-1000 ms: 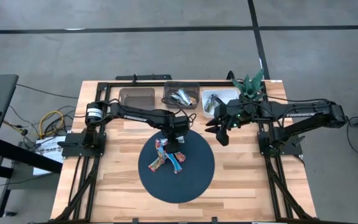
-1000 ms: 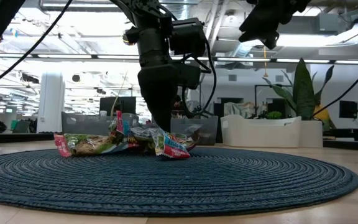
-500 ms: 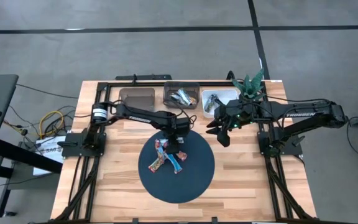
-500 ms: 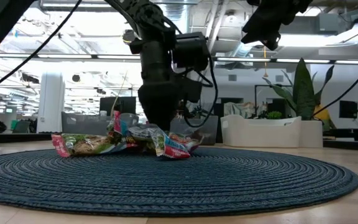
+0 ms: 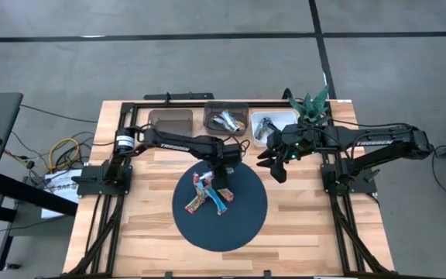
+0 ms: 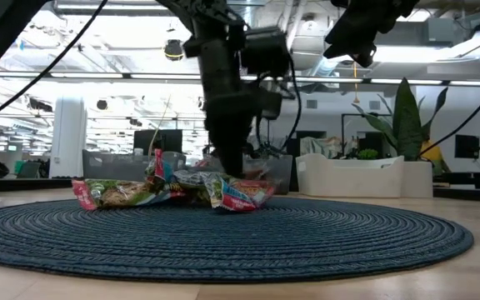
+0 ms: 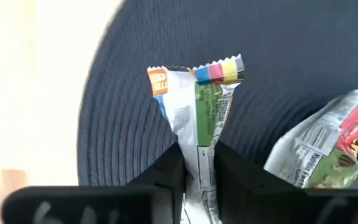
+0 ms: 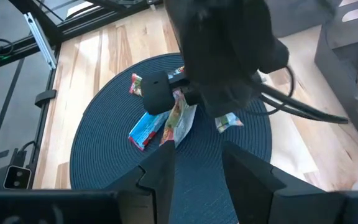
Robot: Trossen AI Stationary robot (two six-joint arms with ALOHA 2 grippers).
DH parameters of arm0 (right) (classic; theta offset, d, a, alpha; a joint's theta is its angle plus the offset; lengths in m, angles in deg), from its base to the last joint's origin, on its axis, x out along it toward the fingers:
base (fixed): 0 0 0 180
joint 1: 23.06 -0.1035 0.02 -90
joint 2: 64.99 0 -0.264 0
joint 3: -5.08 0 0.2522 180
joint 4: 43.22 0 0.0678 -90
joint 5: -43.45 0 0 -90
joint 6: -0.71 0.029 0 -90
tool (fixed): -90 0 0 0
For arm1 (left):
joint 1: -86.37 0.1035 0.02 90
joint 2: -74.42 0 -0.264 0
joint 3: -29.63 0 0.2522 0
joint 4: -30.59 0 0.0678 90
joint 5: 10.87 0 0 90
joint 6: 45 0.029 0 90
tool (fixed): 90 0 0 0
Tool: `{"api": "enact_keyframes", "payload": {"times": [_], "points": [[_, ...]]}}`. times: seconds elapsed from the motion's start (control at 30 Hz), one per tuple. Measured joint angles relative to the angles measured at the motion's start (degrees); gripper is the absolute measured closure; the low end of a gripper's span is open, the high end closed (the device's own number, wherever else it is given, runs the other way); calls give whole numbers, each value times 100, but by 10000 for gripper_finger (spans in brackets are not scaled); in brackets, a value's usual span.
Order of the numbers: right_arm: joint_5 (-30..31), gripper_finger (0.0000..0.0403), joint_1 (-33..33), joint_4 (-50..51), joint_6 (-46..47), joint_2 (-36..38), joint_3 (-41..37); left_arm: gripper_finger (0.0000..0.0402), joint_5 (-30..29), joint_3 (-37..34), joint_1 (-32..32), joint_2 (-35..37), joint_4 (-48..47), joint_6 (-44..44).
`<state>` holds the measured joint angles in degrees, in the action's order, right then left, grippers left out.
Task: Pick and place Granola Bars by type
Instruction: Put the yellow granola bar into the right black bin, then put the red granola bar into the left black bin
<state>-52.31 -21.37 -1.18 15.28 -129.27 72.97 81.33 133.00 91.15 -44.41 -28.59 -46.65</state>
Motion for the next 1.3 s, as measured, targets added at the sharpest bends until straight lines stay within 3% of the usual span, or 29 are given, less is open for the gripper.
{"api": "enact_keyframes", "payload": {"times": [0.27,0.67,0.8,1.03,1.3], "points": [[210,278,0,-3,0,0,0,368,-322,1030,74,0,-526,-400],[1956,278,2,-227,0,0,0,370,-1388,2109,1074,7,-742,-562],[2399,278,36,-377,-1,0,0,367,-1405,2154,1601,7,-534,-443],[2392,278,274,-479,0,0,0,350,-1389,2154,2253,8,-223,-267],[2389,278,343,-479,0,0,0,273,-782,2154,2533,-17,-227,-106]]}}
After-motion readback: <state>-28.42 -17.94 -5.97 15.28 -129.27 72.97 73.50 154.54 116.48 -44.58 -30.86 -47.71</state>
